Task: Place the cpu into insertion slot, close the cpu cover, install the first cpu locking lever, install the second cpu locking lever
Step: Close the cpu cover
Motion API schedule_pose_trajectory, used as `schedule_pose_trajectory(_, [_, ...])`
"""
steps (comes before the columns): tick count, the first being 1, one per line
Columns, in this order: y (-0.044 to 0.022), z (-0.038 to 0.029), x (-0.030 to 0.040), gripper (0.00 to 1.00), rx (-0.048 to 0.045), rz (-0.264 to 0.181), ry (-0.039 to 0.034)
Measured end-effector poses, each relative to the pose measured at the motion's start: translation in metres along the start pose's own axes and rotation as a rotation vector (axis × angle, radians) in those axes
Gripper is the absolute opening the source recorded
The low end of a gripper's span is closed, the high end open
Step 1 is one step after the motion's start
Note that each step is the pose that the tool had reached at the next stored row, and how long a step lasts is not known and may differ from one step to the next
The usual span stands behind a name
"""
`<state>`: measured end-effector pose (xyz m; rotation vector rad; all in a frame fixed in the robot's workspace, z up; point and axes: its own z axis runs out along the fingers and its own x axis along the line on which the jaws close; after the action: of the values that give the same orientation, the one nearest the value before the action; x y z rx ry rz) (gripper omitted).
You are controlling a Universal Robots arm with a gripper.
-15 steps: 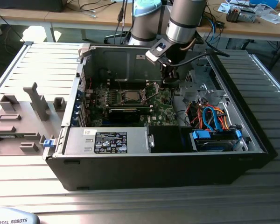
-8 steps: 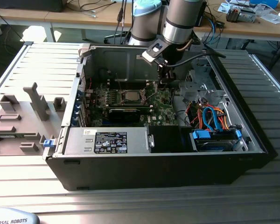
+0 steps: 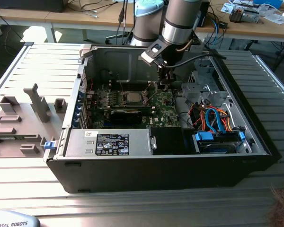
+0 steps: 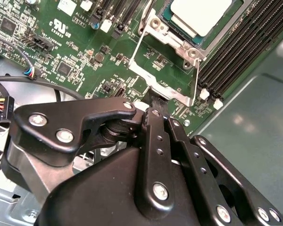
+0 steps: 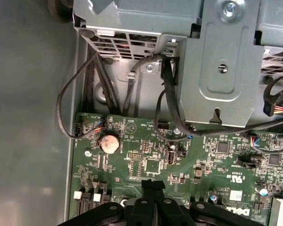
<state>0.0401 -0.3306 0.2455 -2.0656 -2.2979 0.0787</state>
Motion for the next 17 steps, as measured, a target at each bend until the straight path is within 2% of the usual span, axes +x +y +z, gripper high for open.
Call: schedule_pose_trajectory(17, [-0.0126,0.0015,0.0014,0.11,0.0000,0.000,0.0000])
